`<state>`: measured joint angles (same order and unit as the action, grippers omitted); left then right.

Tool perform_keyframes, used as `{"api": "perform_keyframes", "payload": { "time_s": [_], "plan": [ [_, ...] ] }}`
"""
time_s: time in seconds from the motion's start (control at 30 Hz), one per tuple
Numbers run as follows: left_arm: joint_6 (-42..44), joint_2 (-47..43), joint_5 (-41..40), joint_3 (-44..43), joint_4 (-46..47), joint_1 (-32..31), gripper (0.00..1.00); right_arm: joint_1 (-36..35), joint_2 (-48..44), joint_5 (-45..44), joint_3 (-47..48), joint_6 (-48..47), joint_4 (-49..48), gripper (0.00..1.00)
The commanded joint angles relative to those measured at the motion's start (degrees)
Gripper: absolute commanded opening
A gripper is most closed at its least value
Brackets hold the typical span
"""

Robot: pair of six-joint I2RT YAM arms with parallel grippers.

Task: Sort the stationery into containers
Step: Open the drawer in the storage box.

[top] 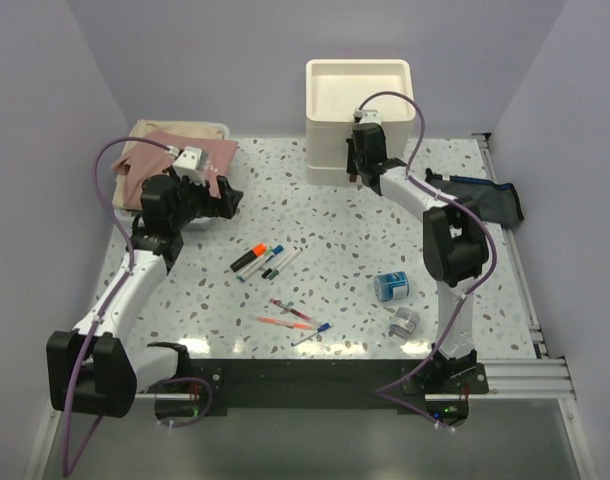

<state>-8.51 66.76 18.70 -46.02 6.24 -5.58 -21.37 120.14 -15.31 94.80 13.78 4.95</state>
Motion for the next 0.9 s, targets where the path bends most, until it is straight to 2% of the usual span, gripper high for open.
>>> {"api": "perform_keyframes", "payload": {
  "time_s": [0.0, 0.33, 0.87],
  "plan": [
    [-0.71, -2.16, -0.51, 0.67, 2.29, 0.75, 1.0, -0.34, -4.98, 0.89, -1.02, 0.02, -0.91, 0.0],
    [-1.51, -5.5, -0.33, 1.9, 2.9, 0.75, 1.0, -2.98, -17.11, 0.72, -12.08, -0.42, 2.7, 0.0],
    [-2.82, -7.44, 0.99, 2.78, 3.34, 0.75, 1.0, -4.91, -26.18, 2.39, -20.97, 0.81, 5.95, 0.0]
  ]
}}
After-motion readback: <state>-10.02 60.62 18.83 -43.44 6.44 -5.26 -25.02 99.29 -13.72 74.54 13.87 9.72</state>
